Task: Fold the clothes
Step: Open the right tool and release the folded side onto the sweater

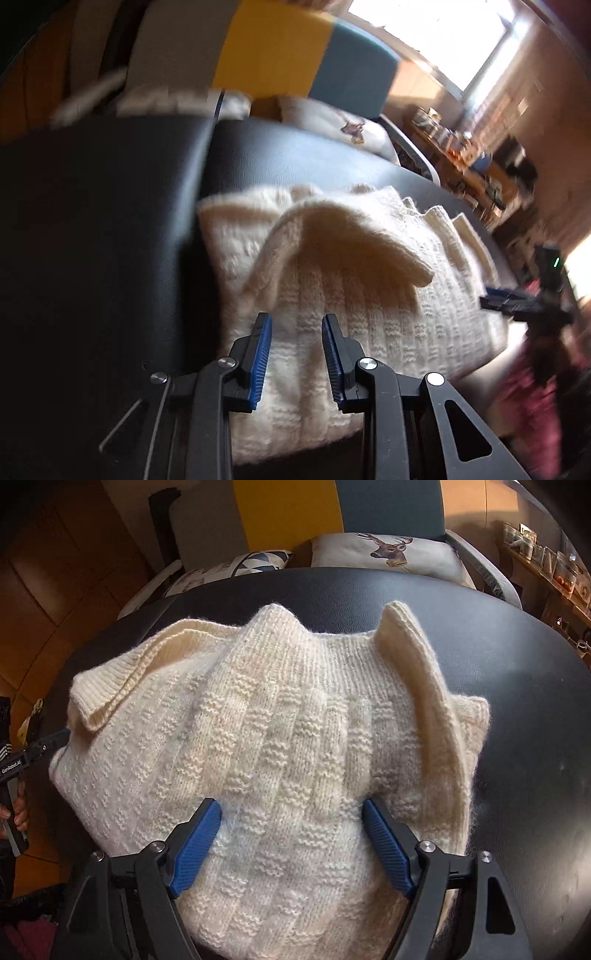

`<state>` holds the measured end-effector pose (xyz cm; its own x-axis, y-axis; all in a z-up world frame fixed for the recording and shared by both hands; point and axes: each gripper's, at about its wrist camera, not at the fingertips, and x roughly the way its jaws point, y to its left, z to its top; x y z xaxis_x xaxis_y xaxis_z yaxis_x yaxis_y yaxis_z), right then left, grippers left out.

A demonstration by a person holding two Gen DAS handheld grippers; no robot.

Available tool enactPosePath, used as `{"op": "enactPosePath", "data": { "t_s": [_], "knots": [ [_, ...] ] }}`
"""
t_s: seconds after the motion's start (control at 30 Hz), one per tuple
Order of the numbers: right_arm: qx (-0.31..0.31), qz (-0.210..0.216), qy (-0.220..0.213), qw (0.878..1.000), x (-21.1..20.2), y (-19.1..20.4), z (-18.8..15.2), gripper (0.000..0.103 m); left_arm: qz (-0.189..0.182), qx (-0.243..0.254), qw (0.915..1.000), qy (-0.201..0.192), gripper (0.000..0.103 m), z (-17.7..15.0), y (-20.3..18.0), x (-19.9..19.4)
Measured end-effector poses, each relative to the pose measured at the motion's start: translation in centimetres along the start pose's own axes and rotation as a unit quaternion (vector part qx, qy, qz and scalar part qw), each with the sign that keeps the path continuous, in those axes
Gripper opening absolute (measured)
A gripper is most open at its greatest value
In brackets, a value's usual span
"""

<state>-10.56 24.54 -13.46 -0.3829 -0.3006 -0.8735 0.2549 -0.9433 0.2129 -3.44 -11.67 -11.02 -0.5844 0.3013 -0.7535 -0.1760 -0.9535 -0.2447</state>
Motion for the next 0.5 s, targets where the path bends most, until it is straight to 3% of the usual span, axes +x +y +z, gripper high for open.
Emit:
{"op": "enactPosePath", "data": {
  "t_s": [0.07, 0.13, 0.27, 0.4, 0.5],
  "knots": [
    [0.009, 0.004, -0.028, 1.0, -1.9, 0.3, -1.1, 0.081, 0.029, 0.073, 0.9963, -0.036, 0.029, 0.0, -1.7, -1.8],
    [0.027, 0.04, -0.064, 0.997, -3.8, 0.6, -1.5, 0.081, 0.04, 0.129, 0.9892, -0.057, 0.029, 1.0, -2.8, -2.3],
    [0.041, 0.066, -0.071, 0.994, -4.3, 2.4, -1.9, 0.081, 0.024, 0.233, 0.9708, -0.053, 0.029, 3.4, -3.9, -0.3],
    [0.042, 0.045, -0.033, 0.998, -1.0, 3.5, -2.4, 0.081, -0.016, 0.329, 0.9439, -0.024, 0.029, 5.1, -5.7, 2.3],
    [0.054, 0.05, -0.042, 0.996, -0.4, 3.6, -2.8, 0.082, -0.032, 0.388, 0.9209, -0.002, 0.031, 5.3, -6.9, 3.2]
  ]
}}
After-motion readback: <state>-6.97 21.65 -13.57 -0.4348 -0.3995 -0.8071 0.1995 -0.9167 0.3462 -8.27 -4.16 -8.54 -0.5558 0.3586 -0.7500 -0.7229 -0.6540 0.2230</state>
